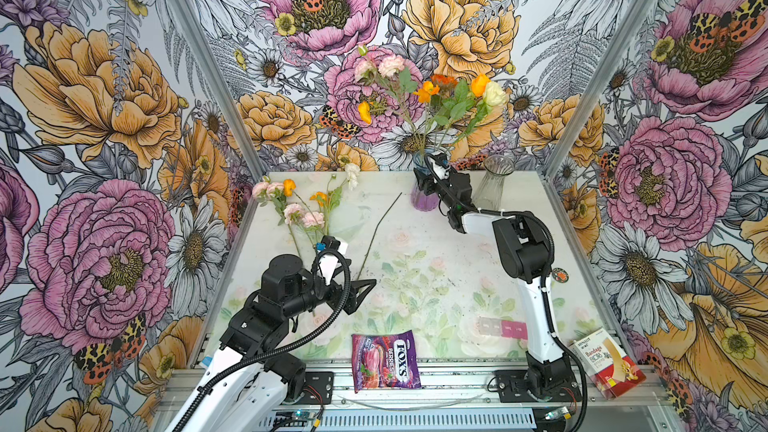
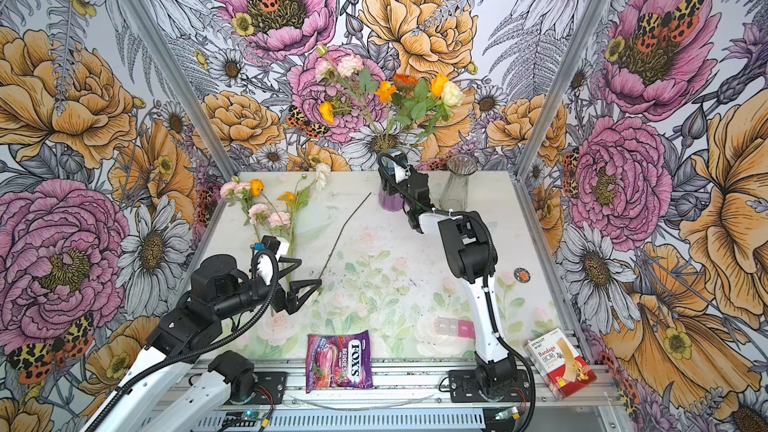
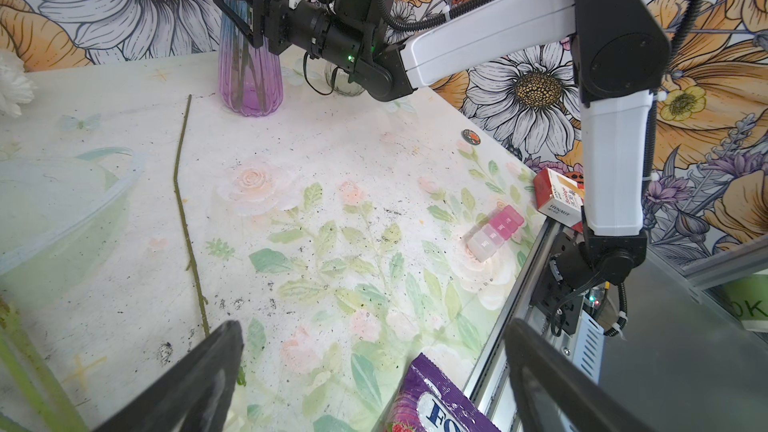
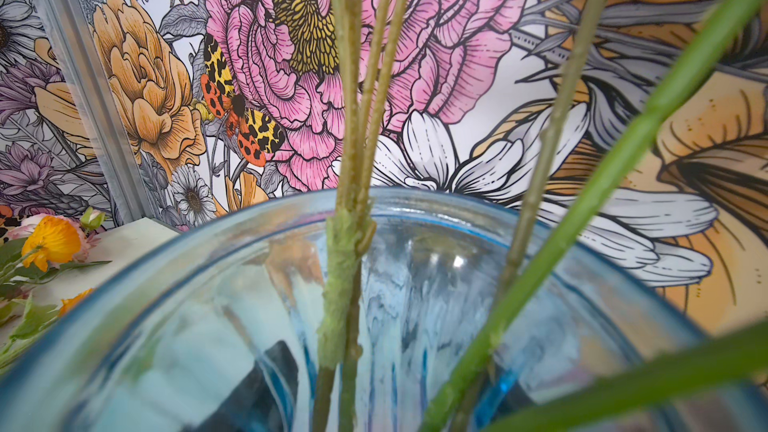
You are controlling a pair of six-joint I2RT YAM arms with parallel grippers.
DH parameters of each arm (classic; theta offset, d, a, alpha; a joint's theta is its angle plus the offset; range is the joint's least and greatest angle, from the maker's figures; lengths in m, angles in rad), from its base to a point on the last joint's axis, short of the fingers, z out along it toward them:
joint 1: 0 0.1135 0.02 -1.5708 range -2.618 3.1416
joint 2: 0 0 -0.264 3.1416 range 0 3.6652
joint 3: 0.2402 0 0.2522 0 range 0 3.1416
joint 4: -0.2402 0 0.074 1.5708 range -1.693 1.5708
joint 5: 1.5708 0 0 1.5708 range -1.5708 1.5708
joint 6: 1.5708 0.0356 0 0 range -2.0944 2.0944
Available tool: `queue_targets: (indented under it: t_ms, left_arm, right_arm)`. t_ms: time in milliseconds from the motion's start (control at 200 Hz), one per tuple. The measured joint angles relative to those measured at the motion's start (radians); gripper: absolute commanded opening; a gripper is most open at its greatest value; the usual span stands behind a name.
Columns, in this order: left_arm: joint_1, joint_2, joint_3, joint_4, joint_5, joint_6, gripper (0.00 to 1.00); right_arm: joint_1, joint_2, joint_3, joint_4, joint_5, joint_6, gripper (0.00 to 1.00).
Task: Arrange the flowers into the vase
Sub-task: 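Slide the held blue-purple vase farther from the robot with the right gripper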
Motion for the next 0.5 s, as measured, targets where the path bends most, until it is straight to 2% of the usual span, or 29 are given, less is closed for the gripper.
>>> queue_targets:
  t_ms: [495]
  left_arm:
    - [0.015, 0.0, 0.0, 0.003, 0.014, 0.0, 0.99]
  right_arm:
    - [0.0, 0.0, 0.011, 0.013, 0.008, 0.0, 0.84]
